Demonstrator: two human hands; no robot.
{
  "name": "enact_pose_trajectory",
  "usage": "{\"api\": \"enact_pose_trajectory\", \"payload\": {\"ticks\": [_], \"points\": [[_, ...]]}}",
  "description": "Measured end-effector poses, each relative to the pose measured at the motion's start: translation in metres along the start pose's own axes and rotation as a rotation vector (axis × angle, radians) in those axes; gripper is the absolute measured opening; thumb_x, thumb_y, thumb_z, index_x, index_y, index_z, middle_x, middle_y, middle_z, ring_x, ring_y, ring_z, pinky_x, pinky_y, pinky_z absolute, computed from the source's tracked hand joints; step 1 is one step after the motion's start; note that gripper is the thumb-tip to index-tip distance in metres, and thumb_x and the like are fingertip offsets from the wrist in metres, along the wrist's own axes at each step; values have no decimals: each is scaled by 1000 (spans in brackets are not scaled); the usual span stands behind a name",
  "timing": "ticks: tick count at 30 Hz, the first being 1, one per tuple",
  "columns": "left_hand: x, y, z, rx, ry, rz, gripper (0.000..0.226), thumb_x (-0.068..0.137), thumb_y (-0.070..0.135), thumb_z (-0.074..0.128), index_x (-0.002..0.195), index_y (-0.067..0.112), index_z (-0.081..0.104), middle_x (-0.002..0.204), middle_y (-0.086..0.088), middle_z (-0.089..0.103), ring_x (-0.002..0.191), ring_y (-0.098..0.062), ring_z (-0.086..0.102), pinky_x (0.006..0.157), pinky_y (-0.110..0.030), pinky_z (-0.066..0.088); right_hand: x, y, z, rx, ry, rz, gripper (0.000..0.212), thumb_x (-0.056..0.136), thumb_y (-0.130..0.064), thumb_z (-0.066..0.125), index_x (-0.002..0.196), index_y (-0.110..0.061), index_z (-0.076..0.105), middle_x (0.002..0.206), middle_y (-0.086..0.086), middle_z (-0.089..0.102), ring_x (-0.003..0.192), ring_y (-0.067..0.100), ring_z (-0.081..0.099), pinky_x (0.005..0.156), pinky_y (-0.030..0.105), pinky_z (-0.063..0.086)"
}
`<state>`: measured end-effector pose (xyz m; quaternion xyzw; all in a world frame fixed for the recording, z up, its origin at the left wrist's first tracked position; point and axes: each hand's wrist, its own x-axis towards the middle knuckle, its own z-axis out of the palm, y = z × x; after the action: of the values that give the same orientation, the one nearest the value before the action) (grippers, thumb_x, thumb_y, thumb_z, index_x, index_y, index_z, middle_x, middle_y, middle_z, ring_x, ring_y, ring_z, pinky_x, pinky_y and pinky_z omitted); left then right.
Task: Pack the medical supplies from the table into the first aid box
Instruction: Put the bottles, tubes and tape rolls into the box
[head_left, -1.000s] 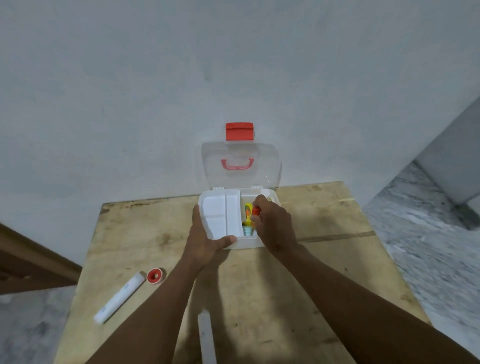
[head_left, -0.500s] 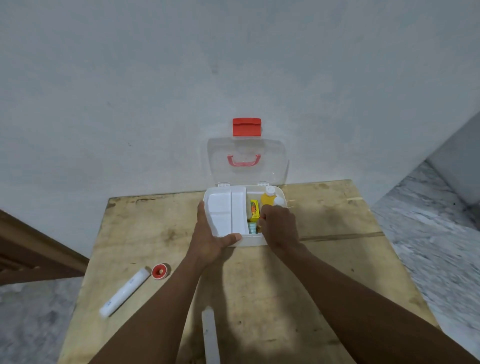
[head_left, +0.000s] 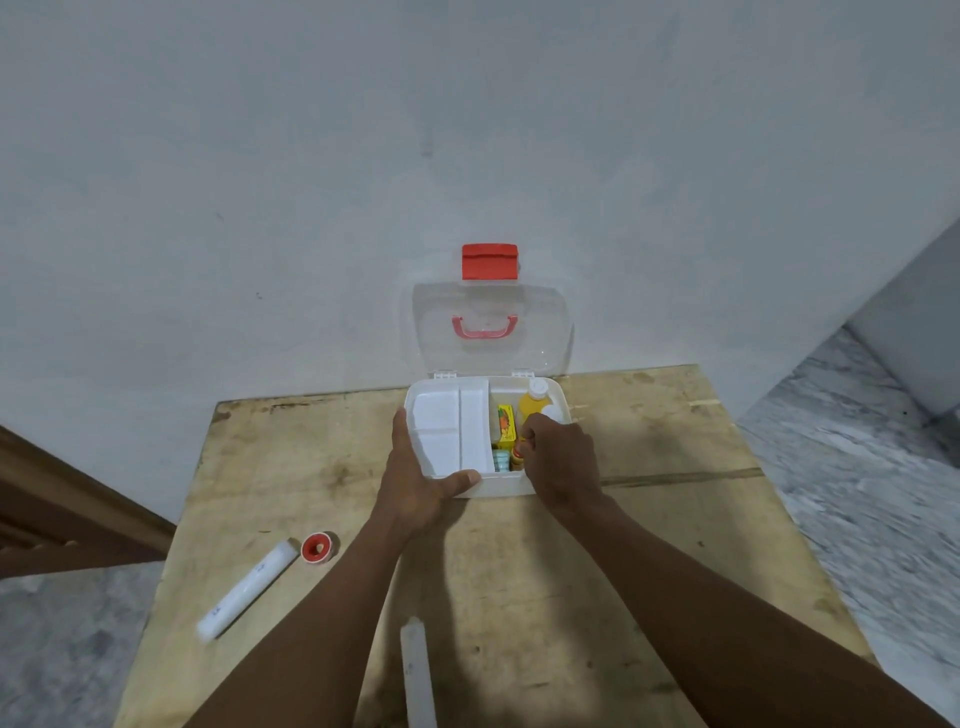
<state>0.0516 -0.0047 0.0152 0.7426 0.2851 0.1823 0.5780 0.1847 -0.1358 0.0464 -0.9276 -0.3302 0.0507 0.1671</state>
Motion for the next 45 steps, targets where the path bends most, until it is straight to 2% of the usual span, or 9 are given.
{"api": "enact_pose_trajectory", "payload": {"ticks": [9, 15, 21, 24, 27, 31, 36, 41, 45], "points": [[-2, 2, 2, 5, 9, 2, 100, 59, 37, 86, 139, 28, 26, 122, 19, 49, 115, -4, 51, 93, -40, 55, -10, 6, -5, 10, 99, -102, 13, 92, -25, 61, 89, -13, 66, 85, 8, 74, 75, 31, 69, 66, 34, 54], [-3, 3, 1, -15, 10, -12, 99, 59, 31, 86, 138, 26, 26, 122, 19, 50, 114, -3, 52, 94, -44, 54, -18, 24, -15, 139, 364, -78, 5, 88, -11, 60, 92, -12, 63, 83, 6, 69, 72, 26, 64, 61, 42, 55], [-4, 2, 0, -8, -2, -23, 104, 59, 31, 88, 140, 22, 25, 124, 17, 49, 117, -1, 51, 97, -43, 52, -17, 52, -24, 406, -95, -20, 85, 64, -38, 88, 135, -17, 45, 130, -2, 52, 115, 17, 52, 99, 39, 48], [-3, 3, -1, -8, -10, -46, 105, 58, 34, 89, 141, 25, 24, 129, 10, 48, 122, -13, 50, 98, -48, 51, -3, 58, -26, 512, -201, -142, 99, 47, -51, 95, 130, -29, 45, 126, -12, 58, 114, 12, 58, 94, 43, 54], [-4, 6, 1, 6, -14, -47, 98, 61, 31, 88, 138, 23, 27, 128, 10, 46, 119, -3, 49, 97, -43, 53, 19, 65, -12, 523, -262, -166, 114, 42, -50, 97, 137, -31, 38, 130, -10, 56, 120, 14, 57, 96, 43, 54], [-4, 9, 4, 1, -4, -96, 96, 64, 26, 87, 139, 25, 26, 132, 6, 44, 123, -7, 46, 96, -39, 53, 42, 81, 30, 538, -358, -111, 151, 30, -68, 92, 151, -31, 9, 148, -5, 38, 136, 24, 44, 102, 53, 48], [-6, 20, 7, 50, 9, -145, 99, 67, 22, 87, 143, 22, 24, 136, 4, 40, 124, -8, 44, 99, -38, 50, 29, 70, 25, 590, -276, -124, 145, 38, -73, 86, 151, -30, 6, 150, -4, 34, 134, 22, 44, 103, 48, 48], [-12, 27, 14, 130, 97, -243, 99, 62, 36, 89, 140, 23, 28, 134, 3, 46, 124, -21, 47, 99, -50, 49, 23, 65, 14, 567, -274, -165, 142, 48, -66, 85, 152, -28, -4, 158, -4, 16, 143, 17, 27, 112, 31, 30], [-34, 32, 36, 211, 298, -336, 112, 68, 42, 84, 155, 24, 15, 149, -2, 45, 132, -27, 45, 107, -41, 41, 24, 67, 11, 524, -327, -150, 150, 44, -74, 81, 151, -31, -15, 162, -4, 0, 149, 19, 13, 120, 42, 23]]}}
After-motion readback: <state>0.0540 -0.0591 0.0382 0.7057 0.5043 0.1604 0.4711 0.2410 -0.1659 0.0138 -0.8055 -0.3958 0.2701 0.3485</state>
